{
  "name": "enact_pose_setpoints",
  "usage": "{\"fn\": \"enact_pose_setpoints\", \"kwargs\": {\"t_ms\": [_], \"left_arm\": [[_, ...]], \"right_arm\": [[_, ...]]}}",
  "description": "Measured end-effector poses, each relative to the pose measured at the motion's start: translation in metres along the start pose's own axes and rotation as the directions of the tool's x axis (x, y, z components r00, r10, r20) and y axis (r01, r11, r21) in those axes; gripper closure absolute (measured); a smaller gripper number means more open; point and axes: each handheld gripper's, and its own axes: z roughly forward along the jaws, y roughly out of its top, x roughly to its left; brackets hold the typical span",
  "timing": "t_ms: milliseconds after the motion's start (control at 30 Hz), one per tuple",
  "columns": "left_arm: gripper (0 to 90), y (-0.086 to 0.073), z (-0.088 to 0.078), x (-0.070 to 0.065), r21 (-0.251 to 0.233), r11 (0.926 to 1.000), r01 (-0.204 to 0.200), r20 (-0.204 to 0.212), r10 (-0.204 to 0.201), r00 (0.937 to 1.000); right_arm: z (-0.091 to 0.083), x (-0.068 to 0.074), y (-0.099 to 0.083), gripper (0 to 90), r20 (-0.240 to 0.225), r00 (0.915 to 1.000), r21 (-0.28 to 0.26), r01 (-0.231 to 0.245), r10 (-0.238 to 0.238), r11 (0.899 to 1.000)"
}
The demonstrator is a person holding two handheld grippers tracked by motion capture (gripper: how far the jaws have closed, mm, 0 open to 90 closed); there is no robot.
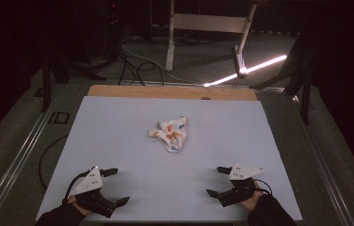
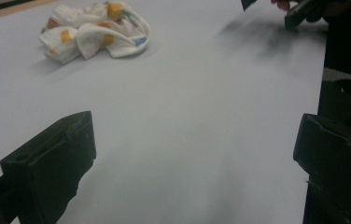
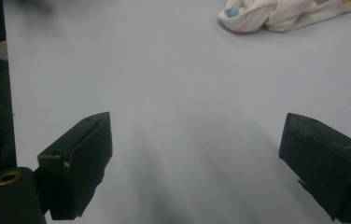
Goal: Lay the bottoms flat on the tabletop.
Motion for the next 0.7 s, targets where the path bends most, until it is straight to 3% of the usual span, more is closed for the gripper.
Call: {"fn": "enact_pose_setpoints", "kwargs": {"t_ms": [433,700], "left_arm": [[0.0,0.0023,0.0039,-0.0005,0.011,0.9999,-0.010,0.013,0.009,0.9999],[0.0,0.0050,0.0038,-0.0023,0.007,0.9997,-0.024,0.027,0.023,0.9994]], "right_arm": [[-0.0034,0.0022,0.0018,9.8,0.022,0.9995,0.015,0.020,-0.021,1.000],[-0.0019,0.0073,0.0051,9.9,0.000,0.9994,0.036,0.033,-0.033,0.999]]}}
